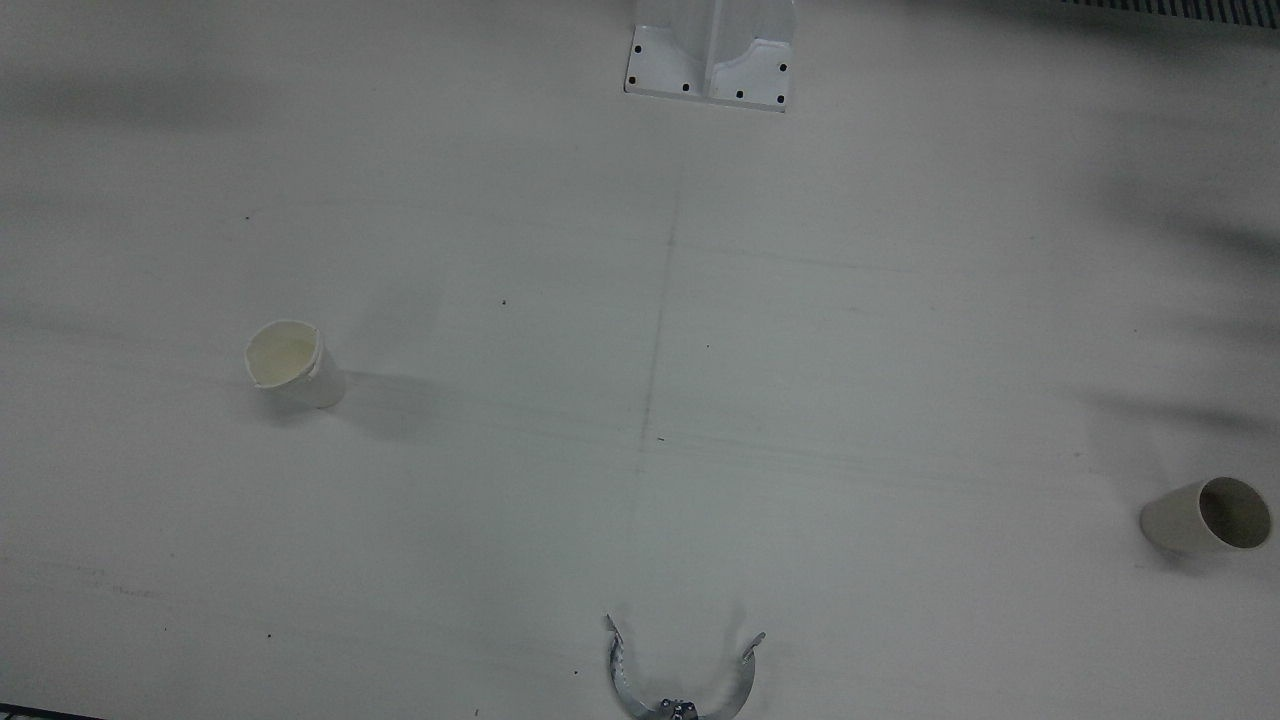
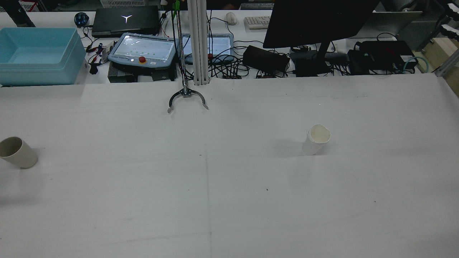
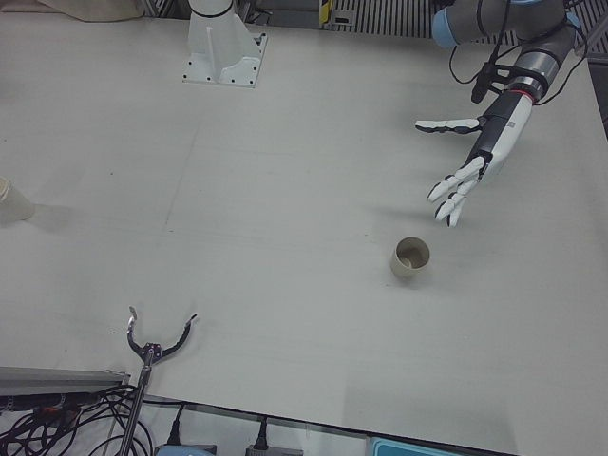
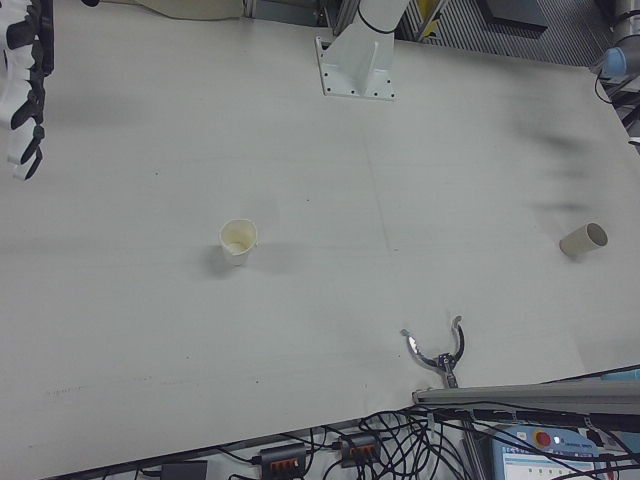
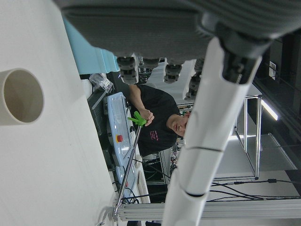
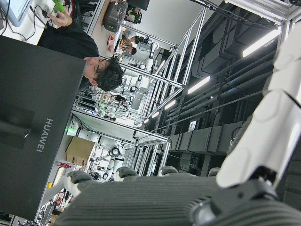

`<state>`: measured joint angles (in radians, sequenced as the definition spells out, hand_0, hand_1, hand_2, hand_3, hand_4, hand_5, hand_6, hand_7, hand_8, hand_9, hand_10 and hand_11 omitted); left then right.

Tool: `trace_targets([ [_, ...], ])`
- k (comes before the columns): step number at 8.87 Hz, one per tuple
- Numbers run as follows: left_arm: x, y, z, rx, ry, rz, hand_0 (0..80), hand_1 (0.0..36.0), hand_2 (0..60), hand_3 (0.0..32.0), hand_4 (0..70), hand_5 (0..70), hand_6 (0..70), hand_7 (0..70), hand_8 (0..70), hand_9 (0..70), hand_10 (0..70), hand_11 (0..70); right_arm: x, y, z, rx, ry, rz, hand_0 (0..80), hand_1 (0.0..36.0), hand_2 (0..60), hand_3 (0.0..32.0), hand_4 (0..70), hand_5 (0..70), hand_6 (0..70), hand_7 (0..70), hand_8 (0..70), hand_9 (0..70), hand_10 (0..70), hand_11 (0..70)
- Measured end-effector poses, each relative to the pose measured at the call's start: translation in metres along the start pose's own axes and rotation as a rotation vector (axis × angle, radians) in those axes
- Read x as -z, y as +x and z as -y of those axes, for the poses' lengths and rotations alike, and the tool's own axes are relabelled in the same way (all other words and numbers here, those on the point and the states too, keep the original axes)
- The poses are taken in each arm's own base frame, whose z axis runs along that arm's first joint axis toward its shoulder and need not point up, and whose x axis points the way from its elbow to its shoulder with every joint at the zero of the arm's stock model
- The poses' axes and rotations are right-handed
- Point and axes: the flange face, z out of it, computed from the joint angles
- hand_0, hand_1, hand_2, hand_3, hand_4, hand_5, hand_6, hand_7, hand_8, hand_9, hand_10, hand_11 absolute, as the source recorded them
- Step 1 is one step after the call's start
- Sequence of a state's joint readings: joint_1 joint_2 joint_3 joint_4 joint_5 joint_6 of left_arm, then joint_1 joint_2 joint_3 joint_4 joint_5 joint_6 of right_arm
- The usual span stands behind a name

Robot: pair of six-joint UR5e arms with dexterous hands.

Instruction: Pour water

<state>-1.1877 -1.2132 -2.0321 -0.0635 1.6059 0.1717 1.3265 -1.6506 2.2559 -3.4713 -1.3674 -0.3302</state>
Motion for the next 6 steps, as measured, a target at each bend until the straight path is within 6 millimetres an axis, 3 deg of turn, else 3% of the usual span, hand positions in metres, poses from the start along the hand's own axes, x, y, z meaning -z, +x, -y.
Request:
trace_targets([
  [1,-0.001,-0.001,0.0,-0.001,-0.002,0.002,80.0,31.7,0.0,0.0,30.4,0.0,9.0,6.6,1.9,0.0,6.0,13.3,-0.002,0.001,-0.002,-0.004,-0.007,0.001,44.8,12.4,11.4,15.4,0.0,4.9,1.4,0.0,7.2,6.9,0.0,0.0],
  [2,-0.002,-0.001,0.0,-0.001,0.0,0.004,80.0,31.4,0.0,0.0,30.5,0.0,9.1,6.7,2.1,0.0,6.0,13.1,-0.003,0.002,-0.002,-0.003,-0.011,0.004,40.1,9.2,8.5,12.4,0.0,3.4,0.1,0.0,7.1,6.3,0.0,0.0],
  [3,-0.002,-0.002,0.0,-0.002,0.005,0.005,80.0,31.4,0.0,0.0,30.5,0.0,9.1,6.7,2.1,0.0,5.9,13.0,-0.005,0.007,0.004,0.003,-0.004,-0.001,37.6,7.6,6.7,18.2,0.0,2.3,0.0,0.0,5.6,3.5,0.0,0.0],
  [4,-0.002,-0.002,0.0,-0.003,0.011,0.007,80.0,30.2,0.0,0.0,31.1,0.0,9.0,6.5,1.8,0.0,6.0,13.1,-0.01,0.02,0.012,0.005,-0.011,-0.018,36.7,7.0,5.3,20.0,0.0,1.6,0.0,0.0,4.9,2.0,0.0,0.0],
  [5,-0.003,-0.001,-0.001,-0.003,0.016,0.007,80.0,30.4,0.0,0.0,31.2,0.0,8.9,6.5,1.9,0.0,5.9,12.9,-0.017,0.036,0.022,0.001,-0.038,-0.029,36.7,6.0,1.6,32.0,0.0,1.2,0.0,0.0,2.2,0.0,0.0,0.0],
  [6,-0.003,-0.001,-0.001,-0.002,0.027,0.007,80.0,30.9,0.0,0.0,30.4,0.0,8.4,6.4,1.0,0.0,5.8,12.9,-0.023,0.049,0.035,0.002,-0.06,-0.026,34.9,6.2,4.0,22.6,0.0,1.2,0.0,0.0,3.4,0.7,0.0,0.0],
])
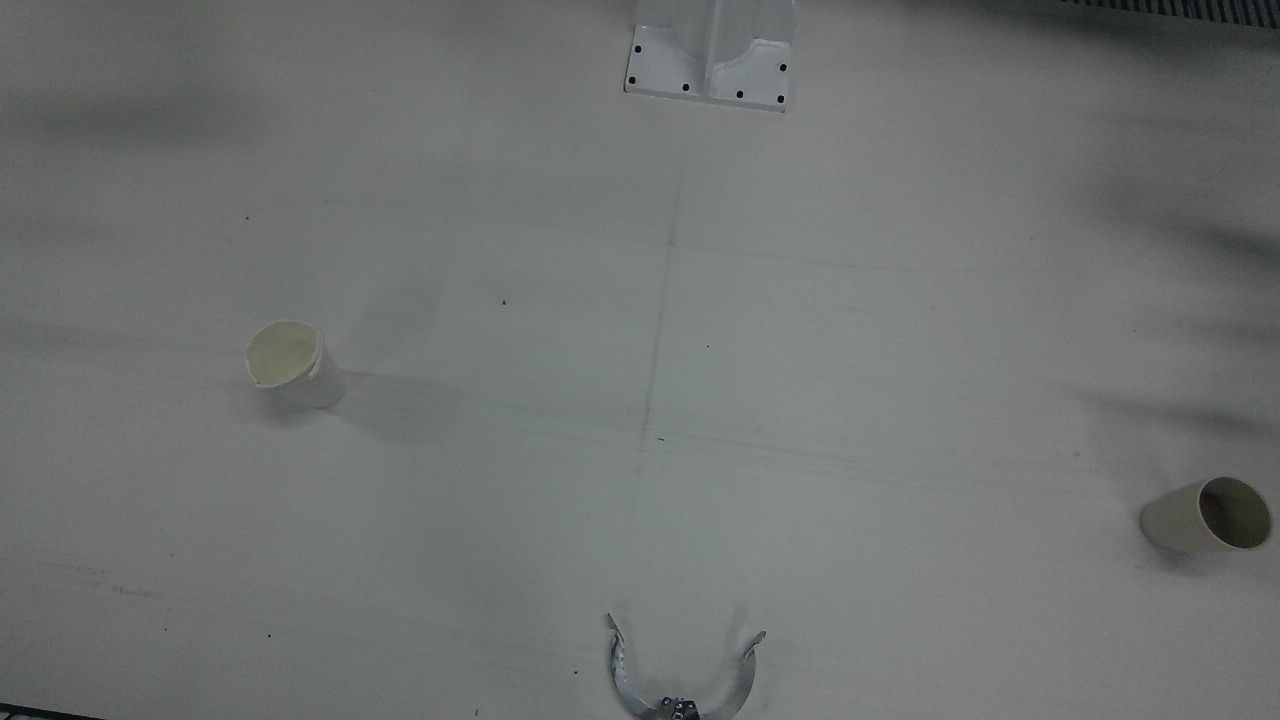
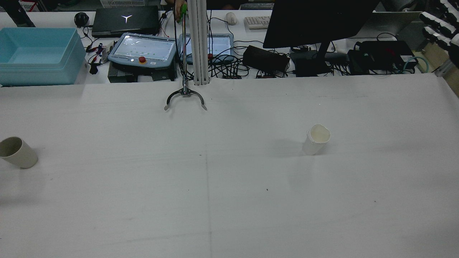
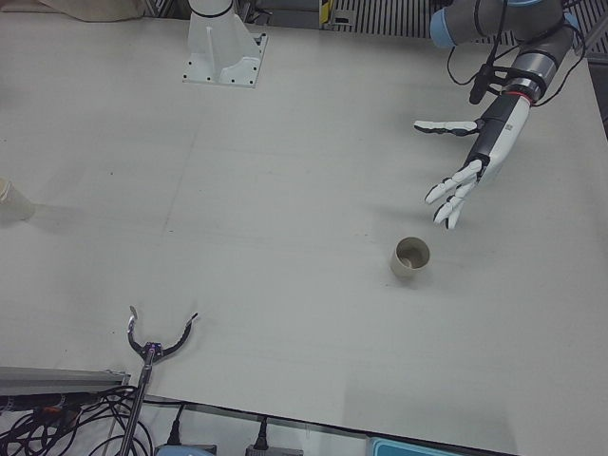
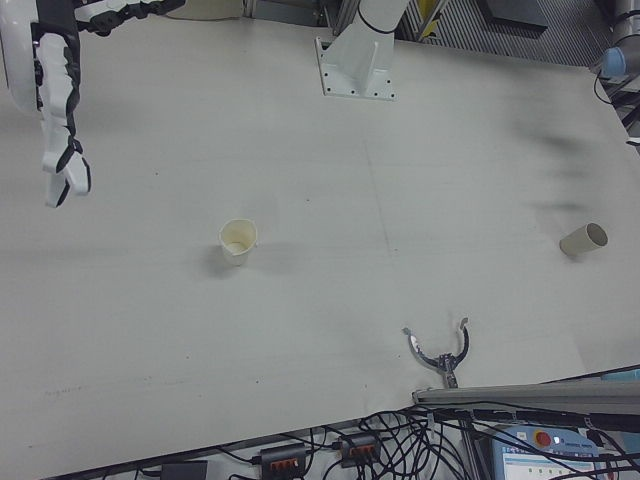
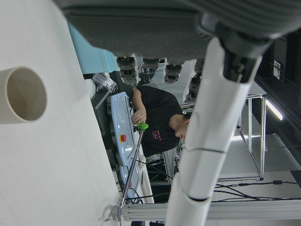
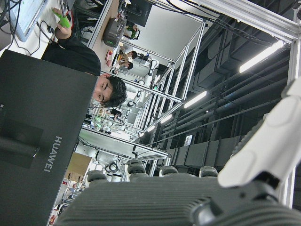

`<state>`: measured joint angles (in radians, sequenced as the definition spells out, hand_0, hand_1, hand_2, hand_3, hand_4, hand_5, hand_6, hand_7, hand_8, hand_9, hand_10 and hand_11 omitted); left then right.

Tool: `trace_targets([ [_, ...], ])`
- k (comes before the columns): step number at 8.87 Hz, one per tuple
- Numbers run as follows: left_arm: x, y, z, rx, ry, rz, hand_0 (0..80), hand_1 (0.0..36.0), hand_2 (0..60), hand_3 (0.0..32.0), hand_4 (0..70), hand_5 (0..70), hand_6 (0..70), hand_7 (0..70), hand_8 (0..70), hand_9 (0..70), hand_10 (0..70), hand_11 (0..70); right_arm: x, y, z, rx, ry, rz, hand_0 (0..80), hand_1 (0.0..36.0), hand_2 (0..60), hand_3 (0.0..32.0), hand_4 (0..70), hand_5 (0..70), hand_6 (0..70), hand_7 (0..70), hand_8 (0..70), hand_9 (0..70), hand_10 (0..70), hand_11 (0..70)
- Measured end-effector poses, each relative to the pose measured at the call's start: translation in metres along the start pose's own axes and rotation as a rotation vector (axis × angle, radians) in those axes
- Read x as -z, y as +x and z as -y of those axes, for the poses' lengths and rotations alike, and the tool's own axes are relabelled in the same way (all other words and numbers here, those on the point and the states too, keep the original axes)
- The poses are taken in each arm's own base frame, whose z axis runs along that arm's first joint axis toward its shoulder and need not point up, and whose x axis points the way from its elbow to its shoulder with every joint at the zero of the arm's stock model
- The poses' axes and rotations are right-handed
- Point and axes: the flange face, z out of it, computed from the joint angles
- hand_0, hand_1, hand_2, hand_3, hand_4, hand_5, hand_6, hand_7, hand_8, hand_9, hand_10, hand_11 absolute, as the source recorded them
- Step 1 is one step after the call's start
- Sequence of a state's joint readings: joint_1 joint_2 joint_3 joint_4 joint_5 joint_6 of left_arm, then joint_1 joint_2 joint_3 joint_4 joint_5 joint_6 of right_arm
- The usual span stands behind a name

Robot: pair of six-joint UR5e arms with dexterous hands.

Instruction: Pour water

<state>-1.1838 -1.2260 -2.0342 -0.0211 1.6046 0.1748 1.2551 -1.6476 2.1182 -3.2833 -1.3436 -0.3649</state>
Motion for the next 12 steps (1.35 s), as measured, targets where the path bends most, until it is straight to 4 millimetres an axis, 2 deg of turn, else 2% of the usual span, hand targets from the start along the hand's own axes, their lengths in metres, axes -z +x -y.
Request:
trace_targets([
  [1,0.002,0.002,0.0,0.0,0.009,-0.006,80.0,30.7,0.0,0.0,30.1,0.0,8.0,5.9,0.8,0.0,5.7,12.7,-0.002,0.007,0.013,0.006,-0.008,0.01,25.5,4.6,3.0,19.2,0.0,0.1,0.0,0.0,2.7,0.0,0.0,0.0],
  [2,0.005,0.006,-0.001,0.0,0.015,-0.015,80.0,31.0,0.0,0.0,30.4,0.0,8.1,6.0,1.0,0.0,5.7,12.7,-0.004,0.012,0.021,0.017,-0.008,0.021,15.4,2.1,1.0,21.6,0.0,0.0,0.0,0.0,3.3,0.5,0.0,0.0],
  [3,0.008,0.012,-0.003,0.0,0.023,-0.028,80.0,31.4,0.0,0.0,30.8,0.0,8.5,6.4,1.2,0.0,5.8,12.9,-0.006,0.019,0.028,0.024,-0.004,0.024,9.4,0.5,0.7,32.0,0.0,0.0,0.0,0.0,3.6,0.7,0.0,0.0],
  [4,0.011,0.018,-0.007,-0.002,0.027,-0.044,80.0,31.0,0.0,0.0,30.5,0.0,8.4,6.3,1.6,0.0,5.7,12.6,-0.012,0.031,0.034,0.027,0.0,0.022,14.0,2.6,6.2,26.8,0.0,1.2,0.0,0.0,9.1,9.8,0.0,0.0],
  [5,0.013,0.023,-0.01,-0.003,0.026,-0.055,80.0,30.4,0.0,0.0,30.2,0.0,8.3,6.1,1.5,0.0,5.8,12.7,-0.016,0.048,0.039,0.027,0.011,0.014,18.6,4.0,8.3,21.8,0.0,1.6,0.5,0.0,9.2,10.3,0.0,0.0],
  [6,0.013,0.025,-0.012,-0.004,0.023,-0.061,80.0,30.5,0.0,0.0,30.5,0.0,8.4,6.1,1.4,0.0,5.9,12.9,-0.018,0.069,0.044,0.023,0.026,-0.005,26.0,5.5,7.4,17.2,0.0,1.5,0.0,0.0,5.2,3.8,0.0,0.0],
  [7,0.015,0.025,-0.013,-0.005,0.018,-0.06,80.0,30.7,0.0,0.0,29.2,0.0,7.8,5.7,0.9,0.0,5.6,12.5,-0.016,0.094,0.047,0.017,0.036,-0.038,25.5,5.2,6.6,16.6,0.0,1.3,0.0,0.0,4.0,1.8,0.0,0.0],
  [8,0.021,0.024,-0.01,-0.006,0.014,-0.053,80.0,30.0,0.0,0.0,29.3,0.0,7.8,5.7,1.0,0.0,5.6,12.5,-0.017,0.112,0.046,0.007,0.035,-0.062,27.3,5.3,6.6,15.8,0.0,1.8,0.5,0.2,4.8,3.3,0.0,0.0],
  [9,0.031,0.021,-0.005,-0.007,0.013,-0.044,80.0,29.2,0.0,0.0,30.0,0.0,8.0,5.9,0.9,0.0,5.8,12.6,-0.024,0.124,0.038,-0.013,0.021,-0.076,29.5,5.1,8.8,13.0,0.0,4.5,14.6,22.3,9.1,9.8,0.0,0.0],
  [10,0.04,0.018,0.001,-0.008,0.013,-0.036,80.0,28.3,0.0,0.0,29.6,0.0,7.6,5.6,0.5,0.0,5.7,12.5,-0.03,0.131,0.03,-0.035,0.006,-0.081,30.5,4.9,10.7,7.0,0.0,6.4,28.0,41.1,12.3,13.9,0.0,0.0],
  [11,0.051,0.015,0.008,-0.01,0.013,-0.03,80.0,29.3,0.0,0.0,30.0,0.0,7.9,5.9,0.7,0.0,6.0,12.9,-0.033,0.138,0.026,-0.049,-0.002,-0.087,27.8,4.6,9.7,5.8,0.0,5.4,23.8,36.3,9.7,10.5,0.0,0.0],
  [12,0.06,0.013,0.014,-0.011,0.012,-0.026,80.0,30.3,0.0,0.0,30.3,0.0,8.2,6.3,0.8,0.0,6.1,13.2,-0.033,0.146,0.024,-0.058,-0.006,-0.1,30.5,5.2,9.4,10.6,0.0,5.1,19.2,29.6,9.2,9.7,0.0,0.0],
])
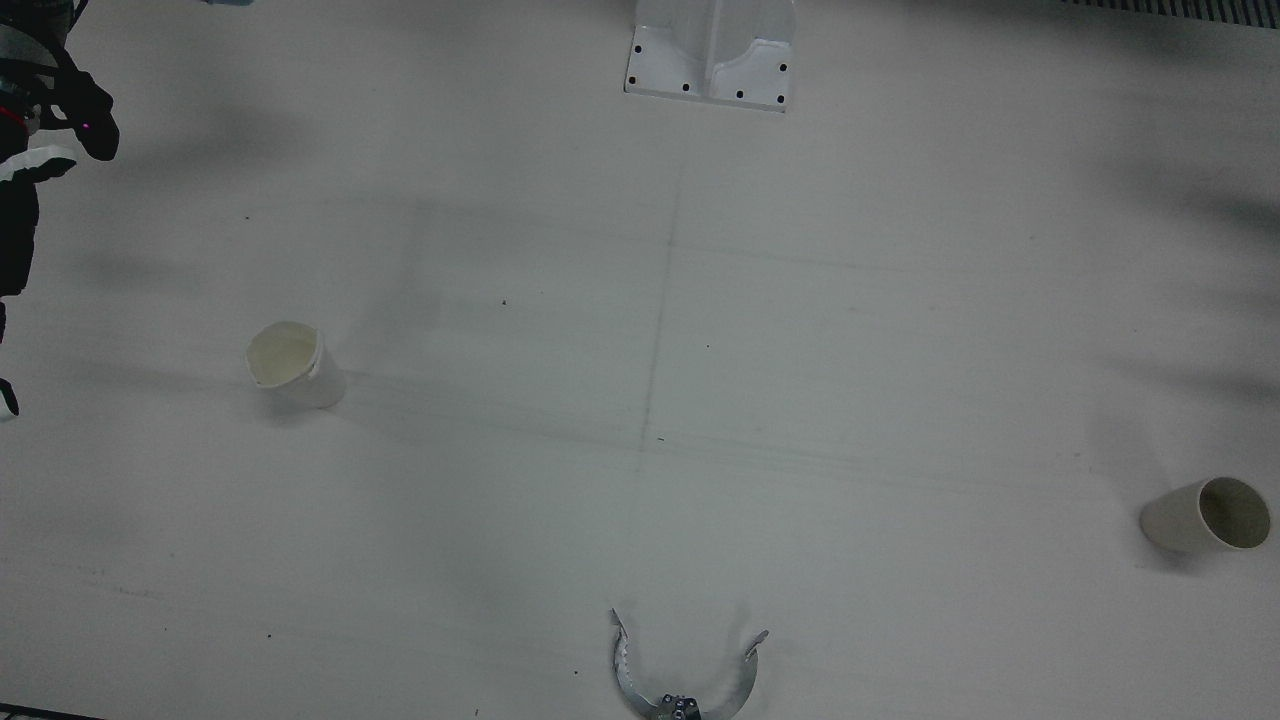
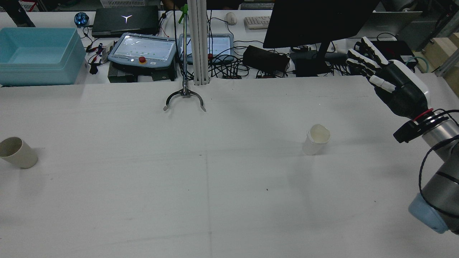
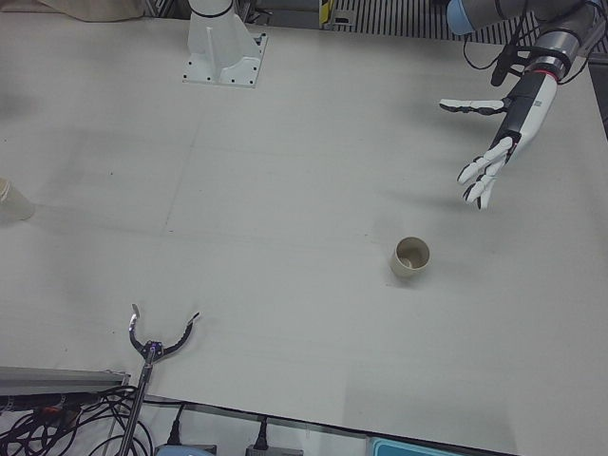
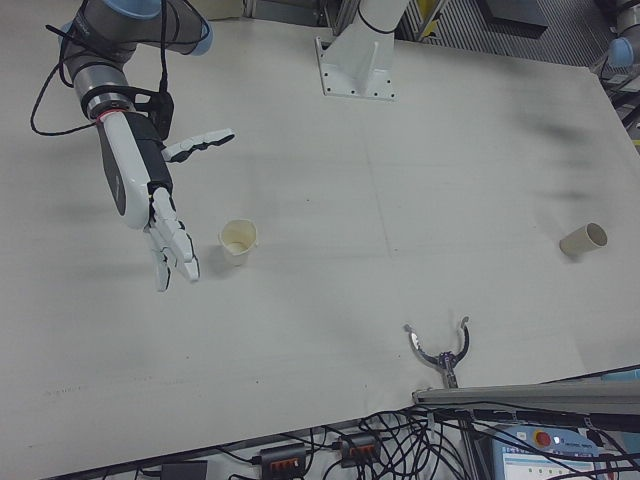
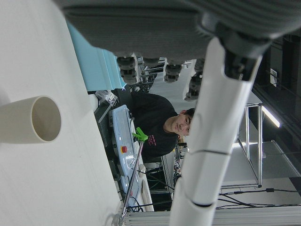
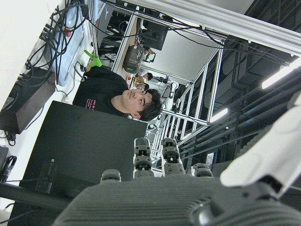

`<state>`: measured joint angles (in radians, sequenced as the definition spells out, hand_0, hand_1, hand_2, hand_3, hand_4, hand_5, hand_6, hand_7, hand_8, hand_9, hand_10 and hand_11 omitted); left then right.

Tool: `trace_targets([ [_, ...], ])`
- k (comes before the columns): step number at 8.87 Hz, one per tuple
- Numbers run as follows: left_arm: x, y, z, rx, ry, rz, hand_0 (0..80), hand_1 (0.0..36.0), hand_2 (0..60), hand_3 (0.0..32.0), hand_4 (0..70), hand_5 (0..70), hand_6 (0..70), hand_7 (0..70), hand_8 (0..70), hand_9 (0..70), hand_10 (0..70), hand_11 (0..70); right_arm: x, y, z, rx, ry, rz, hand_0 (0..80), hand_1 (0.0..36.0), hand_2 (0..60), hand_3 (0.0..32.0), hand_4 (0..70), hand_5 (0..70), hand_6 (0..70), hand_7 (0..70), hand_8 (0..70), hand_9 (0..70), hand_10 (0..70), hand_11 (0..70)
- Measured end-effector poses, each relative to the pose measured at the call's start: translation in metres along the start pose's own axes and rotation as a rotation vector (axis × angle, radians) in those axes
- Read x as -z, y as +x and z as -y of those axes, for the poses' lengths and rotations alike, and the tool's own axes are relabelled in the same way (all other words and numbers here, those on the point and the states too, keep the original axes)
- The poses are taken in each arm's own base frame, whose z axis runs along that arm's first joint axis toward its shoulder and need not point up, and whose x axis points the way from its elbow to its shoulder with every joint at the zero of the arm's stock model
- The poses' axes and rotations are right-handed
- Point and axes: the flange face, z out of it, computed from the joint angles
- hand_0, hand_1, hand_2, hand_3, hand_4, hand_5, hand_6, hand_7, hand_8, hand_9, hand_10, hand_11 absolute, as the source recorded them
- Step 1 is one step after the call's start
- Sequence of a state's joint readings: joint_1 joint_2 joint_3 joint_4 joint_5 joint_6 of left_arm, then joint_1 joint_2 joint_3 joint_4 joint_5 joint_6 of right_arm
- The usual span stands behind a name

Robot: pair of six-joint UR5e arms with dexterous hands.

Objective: Pour water
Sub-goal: 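Move the right hand toward the white paper cup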

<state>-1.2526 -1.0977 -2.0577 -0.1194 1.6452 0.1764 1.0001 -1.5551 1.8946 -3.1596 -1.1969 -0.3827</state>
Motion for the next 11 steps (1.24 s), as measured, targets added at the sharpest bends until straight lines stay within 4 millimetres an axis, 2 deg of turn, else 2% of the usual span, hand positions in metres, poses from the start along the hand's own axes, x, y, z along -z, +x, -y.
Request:
trace_targets([
  [1,0.005,-0.002,0.003,-0.001,-0.003,0.003,80.0,30.2,0.0,0.0,30.1,0.0,8.3,6.4,0.9,0.0,6.1,13.3,0.001,0.01,-0.001,-0.005,-0.001,-0.018,36.0,6.6,9.8,12.2,0.0,5.1,14.7,18.9,9.4,8.8,0.0,0.0],
  [2,0.004,-0.003,0.004,-0.003,-0.008,0.004,80.0,31.2,0.0,0.0,30.0,0.0,8.6,6.7,0.9,0.0,6.2,13.5,0.004,0.025,0.008,0.002,0.014,-0.046,38.4,8.0,9.4,12.2,0.0,4.1,4.7,0.9,8.1,6.6,0.0,0.0],
  [3,0.003,-0.003,0.005,-0.004,-0.011,0.004,80.0,31.9,0.0,0.0,29.9,0.0,8.7,6.7,0.9,0.0,6.4,13.8,0.008,0.042,0.025,0.015,0.028,-0.071,39.0,8.7,9.2,11.6,0.0,3.4,0.0,0.0,7.7,6.1,0.0,0.0],
  [5,0.003,-0.003,0.005,-0.004,-0.012,0.004,80.0,31.9,0.0,0.0,29.8,0.0,8.5,6.5,0.8,0.0,6.3,13.7,0.02,0.083,0.069,0.037,0.054,-0.088,39.2,8.7,8.6,13.0,0.0,2.9,0.0,0.0,5.5,3.3,0.0,0.0],
  [6,0.003,-0.003,0.006,-0.004,-0.012,0.004,80.0,31.6,0.0,0.0,29.9,0.0,8.4,6.6,0.7,0.0,6.3,13.7,0.024,0.105,0.079,0.034,0.058,-0.094,39.1,8.5,8.9,11.2,0.0,3.3,1.0,0.0,5.8,3.7,0.0,0.0],
  [7,0.002,-0.003,0.007,-0.003,-0.012,0.004,80.0,31.4,0.0,0.0,30.0,0.0,8.4,6.5,0.7,0.0,6.3,13.6,0.024,0.128,0.076,0.024,0.052,-0.103,39.7,8.8,9.0,12.6,0.0,3.8,2.7,0.0,6.4,4.5,0.0,0.0],
  [9,0.002,-0.004,0.014,-0.002,-0.009,0.003,80.0,31.6,0.0,0.0,30.0,0.0,8.3,6.5,0.7,0.0,6.4,13.7,0.028,0.175,0.059,0.0,0.042,-0.128,40.1,8.9,9.6,11.2,0.0,4.2,4.9,0.0,6.9,5.3,0.0,0.0],
  [11,0.001,-0.005,0.019,0.0,-0.008,0.004,80.0,31.3,0.0,0.0,30.3,0.0,8.4,6.5,0.7,0.0,6.4,13.8,0.033,0.206,0.046,-0.013,0.039,-0.148,41.1,9.8,10.1,10.6,0.0,4.3,4.4,0.0,6.8,5.1,0.0,0.0],
])
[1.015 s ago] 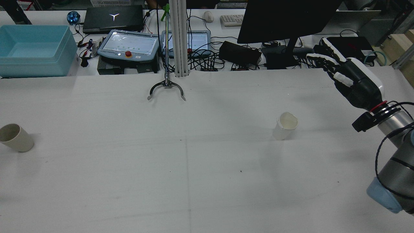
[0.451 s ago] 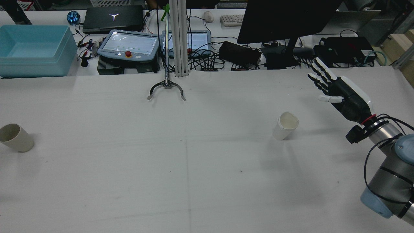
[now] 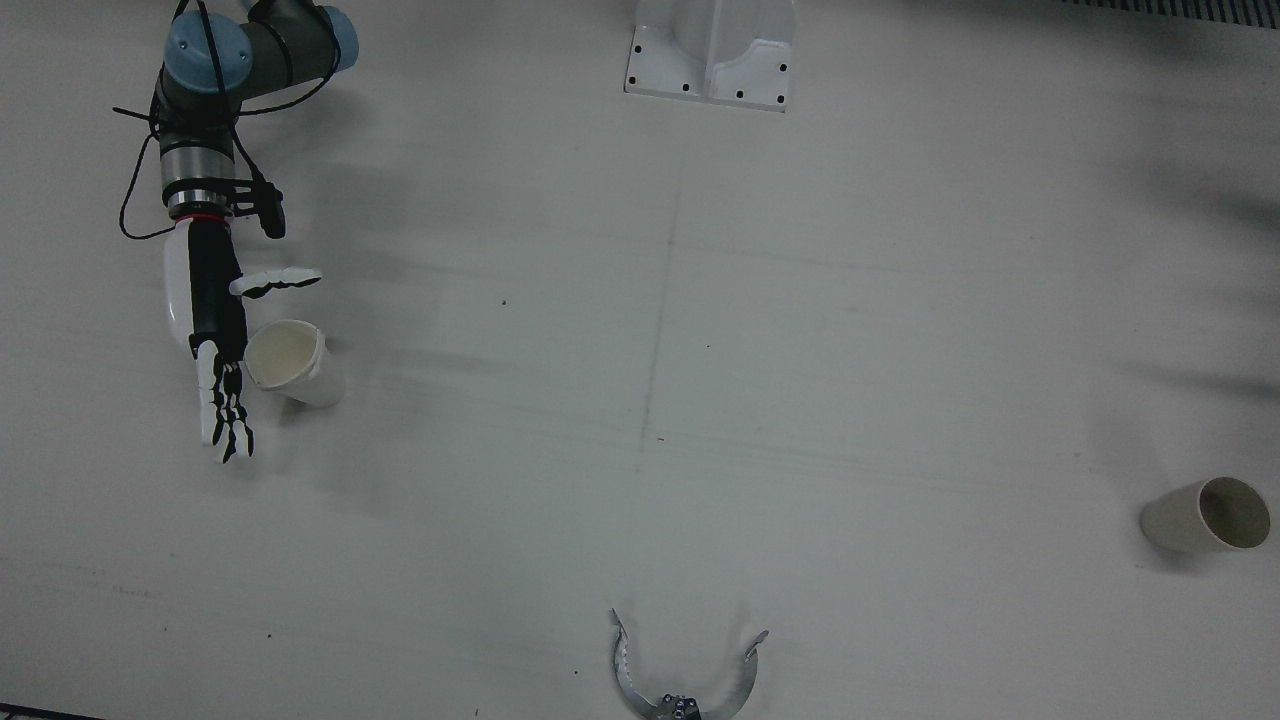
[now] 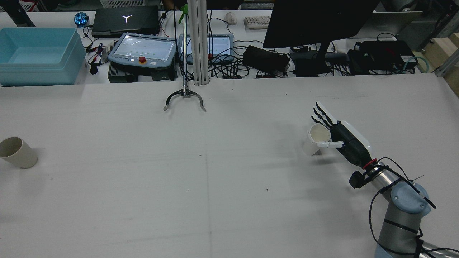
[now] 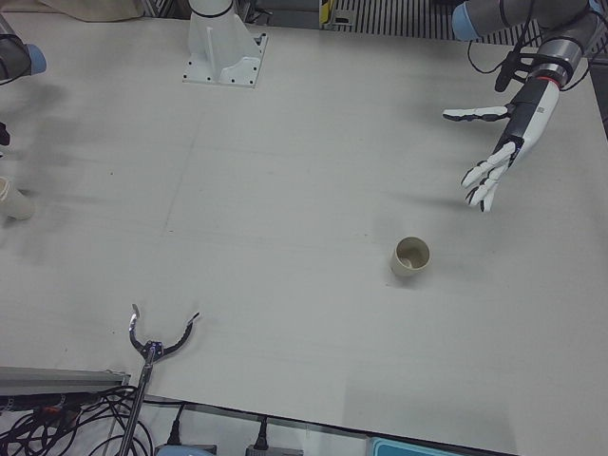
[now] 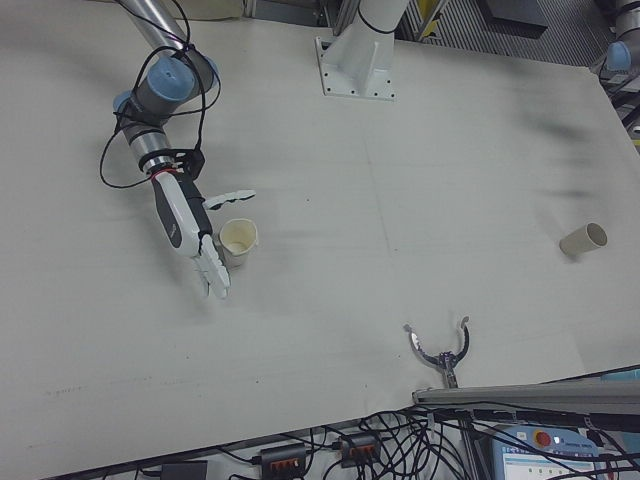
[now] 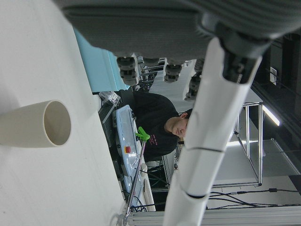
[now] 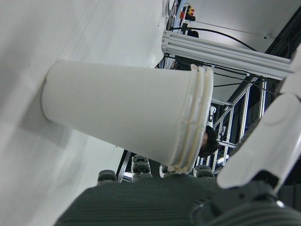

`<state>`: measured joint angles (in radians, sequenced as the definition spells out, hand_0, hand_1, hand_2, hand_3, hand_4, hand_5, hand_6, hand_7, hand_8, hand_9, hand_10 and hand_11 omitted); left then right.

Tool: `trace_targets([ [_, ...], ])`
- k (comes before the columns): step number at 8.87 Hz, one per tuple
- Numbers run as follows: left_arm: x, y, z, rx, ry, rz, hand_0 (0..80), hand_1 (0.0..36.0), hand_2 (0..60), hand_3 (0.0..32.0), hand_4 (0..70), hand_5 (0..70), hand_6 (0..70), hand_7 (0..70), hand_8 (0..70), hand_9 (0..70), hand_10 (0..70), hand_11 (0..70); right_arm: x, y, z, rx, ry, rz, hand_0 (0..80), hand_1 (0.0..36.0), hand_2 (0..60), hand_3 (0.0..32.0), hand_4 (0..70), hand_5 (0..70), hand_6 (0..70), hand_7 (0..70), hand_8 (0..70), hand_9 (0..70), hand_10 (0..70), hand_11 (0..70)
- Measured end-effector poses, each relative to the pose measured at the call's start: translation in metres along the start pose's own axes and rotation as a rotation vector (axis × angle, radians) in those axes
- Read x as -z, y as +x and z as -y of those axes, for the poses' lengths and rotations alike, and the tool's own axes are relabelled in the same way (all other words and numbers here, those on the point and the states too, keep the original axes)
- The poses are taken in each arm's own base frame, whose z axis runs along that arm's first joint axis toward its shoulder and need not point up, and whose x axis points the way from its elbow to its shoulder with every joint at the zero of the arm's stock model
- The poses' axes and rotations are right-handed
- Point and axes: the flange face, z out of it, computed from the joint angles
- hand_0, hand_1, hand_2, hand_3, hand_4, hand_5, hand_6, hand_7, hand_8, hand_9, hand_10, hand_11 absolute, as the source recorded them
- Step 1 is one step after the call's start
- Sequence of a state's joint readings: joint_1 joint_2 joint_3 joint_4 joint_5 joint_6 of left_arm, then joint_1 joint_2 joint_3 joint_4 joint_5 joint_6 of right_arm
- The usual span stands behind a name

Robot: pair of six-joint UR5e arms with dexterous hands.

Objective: Pour water
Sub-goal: 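Move the right hand toward the white paper cup, then close the right hand's fingers around the white paper cup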

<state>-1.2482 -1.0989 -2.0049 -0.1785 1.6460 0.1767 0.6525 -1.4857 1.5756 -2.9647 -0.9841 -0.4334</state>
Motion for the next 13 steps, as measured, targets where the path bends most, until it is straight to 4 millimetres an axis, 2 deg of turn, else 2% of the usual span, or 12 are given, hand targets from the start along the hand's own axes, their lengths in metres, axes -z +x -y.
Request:
trace_targets([
  [2,-0.002,-0.001,0.004,0.0,0.001,0.001,80.0,31.4,0.0,0.0,30.2,0.0,8.4,6.6,0.7,0.0,6.3,13.7,-0.001,0.001,-0.002,-0.01,0.001,0.009,42.5,10.6,10.6,11.2,0.0,4.7,5.7,0.4,7.0,5.1,0.0,0.0],
  [3,-0.003,-0.001,0.006,0.001,0.004,0.002,80.0,31.4,0.0,0.0,30.5,0.0,8.5,6.6,0.8,0.0,6.4,13.8,-0.002,-0.001,-0.002,-0.011,0.001,0.014,45.0,12.2,11.5,11.2,0.0,5.4,6.4,2.3,7.8,5.9,0.0,0.0],
  [4,-0.003,-0.002,0.008,0.001,0.006,0.002,80.0,31.1,0.0,0.0,30.4,0.0,8.4,6.6,0.7,0.0,6.4,13.7,-0.002,-0.001,-0.002,-0.01,0.002,0.014,48.2,17.3,14.2,9.6,0.0,7.0,7.4,3.0,9.0,7.1,0.0,0.0],
  [5,-0.005,-0.002,0.011,0.001,0.008,0.002,80.0,31.0,0.0,0.0,30.5,0.0,8.4,6.5,0.7,0.0,6.4,13.7,-0.001,0.0,-0.001,-0.006,0.004,0.012,50.8,20.6,15.5,5.4,0.0,8.2,8.3,3.6,9.6,7.7,0.0,0.0],
  [11,-0.019,-0.004,0.027,0.002,0.016,0.004,80.0,30.5,0.0,0.0,30.7,0.0,8.4,6.6,0.7,0.0,6.5,13.8,-0.001,0.006,0.003,0.016,0.013,0.003,49.3,18.4,14.8,5.8,0.0,8.2,11.3,6.5,10.9,9.1,0.0,0.0],
  [13,-0.026,-0.004,0.032,0.002,0.018,0.004,80.0,30.4,0.0,0.0,31.1,0.0,8.3,6.3,0.7,0.0,6.5,13.8,-0.004,0.007,0.001,0.021,0.01,0.004,49.9,19.1,15.1,5.0,0.0,8.6,12.2,7.8,11.3,9.5,0.0,0.0],
])
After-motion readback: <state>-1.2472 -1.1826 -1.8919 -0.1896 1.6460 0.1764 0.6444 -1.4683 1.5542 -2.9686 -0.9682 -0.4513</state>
